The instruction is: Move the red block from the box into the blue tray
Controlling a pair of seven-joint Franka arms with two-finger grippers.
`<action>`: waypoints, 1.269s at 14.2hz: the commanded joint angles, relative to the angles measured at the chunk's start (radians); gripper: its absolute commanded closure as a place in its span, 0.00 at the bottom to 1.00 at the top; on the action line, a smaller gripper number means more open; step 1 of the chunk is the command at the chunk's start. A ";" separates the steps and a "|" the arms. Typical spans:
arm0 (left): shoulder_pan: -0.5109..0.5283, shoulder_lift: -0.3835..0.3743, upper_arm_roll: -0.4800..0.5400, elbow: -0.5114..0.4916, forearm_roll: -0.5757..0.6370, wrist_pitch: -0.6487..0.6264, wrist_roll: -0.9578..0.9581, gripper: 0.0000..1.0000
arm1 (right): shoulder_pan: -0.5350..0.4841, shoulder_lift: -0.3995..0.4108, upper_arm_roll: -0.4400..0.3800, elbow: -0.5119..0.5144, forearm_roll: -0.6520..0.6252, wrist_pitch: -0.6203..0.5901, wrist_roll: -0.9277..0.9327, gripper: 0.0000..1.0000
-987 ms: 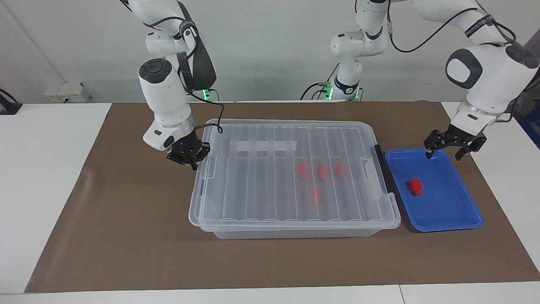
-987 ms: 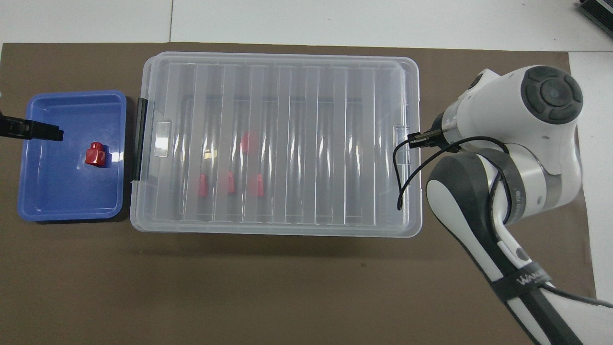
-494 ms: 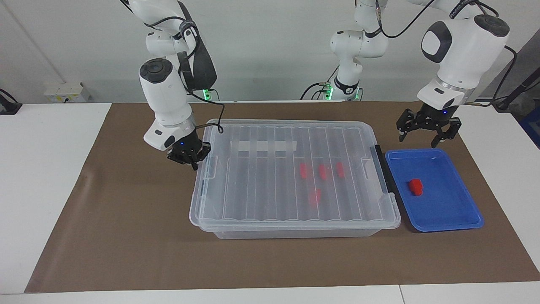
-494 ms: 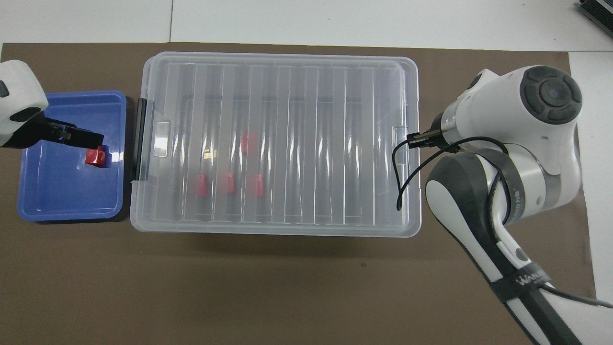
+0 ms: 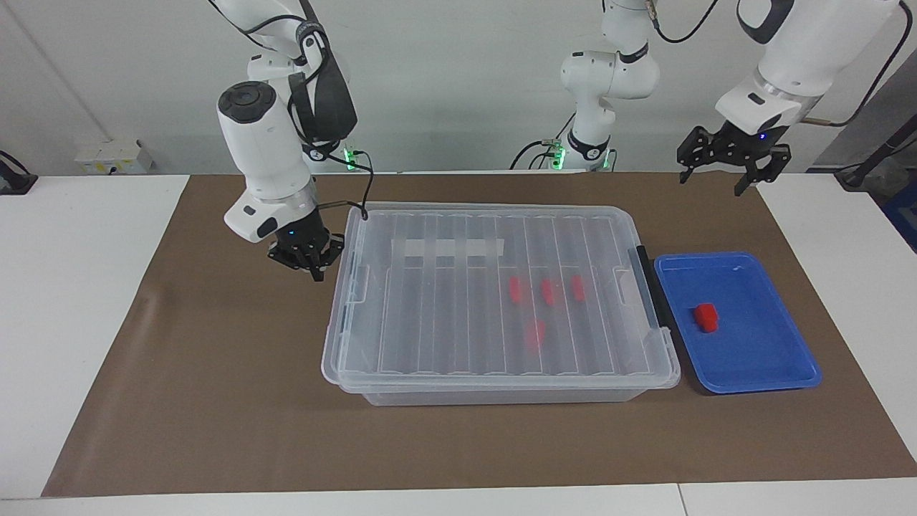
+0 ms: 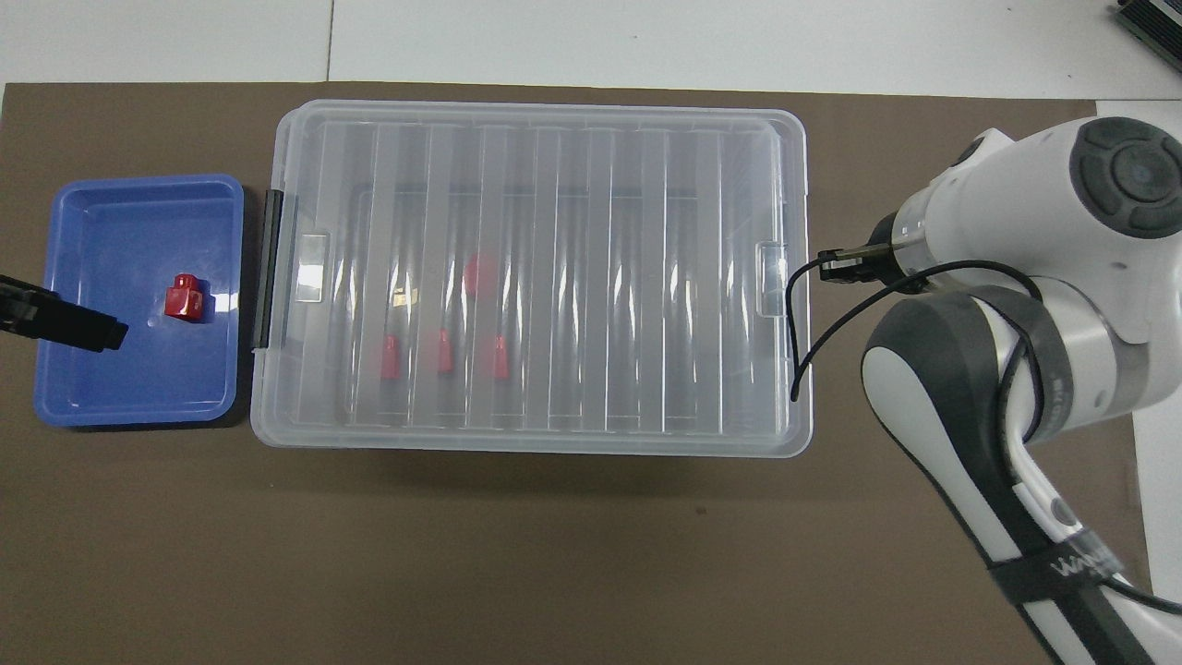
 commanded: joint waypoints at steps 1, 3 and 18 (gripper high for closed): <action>0.063 0.046 -0.036 0.130 0.028 -0.097 0.014 0.00 | -0.009 -0.062 -0.040 -0.010 0.015 -0.054 0.033 0.00; 0.082 0.023 -0.039 0.052 0.032 0.013 0.021 0.00 | -0.010 -0.093 -0.085 -0.005 0.015 -0.094 0.033 0.00; 0.047 0.164 -0.052 0.089 0.040 0.077 0.025 0.00 | -0.073 -0.122 -0.140 0.233 0.006 -0.438 0.021 0.00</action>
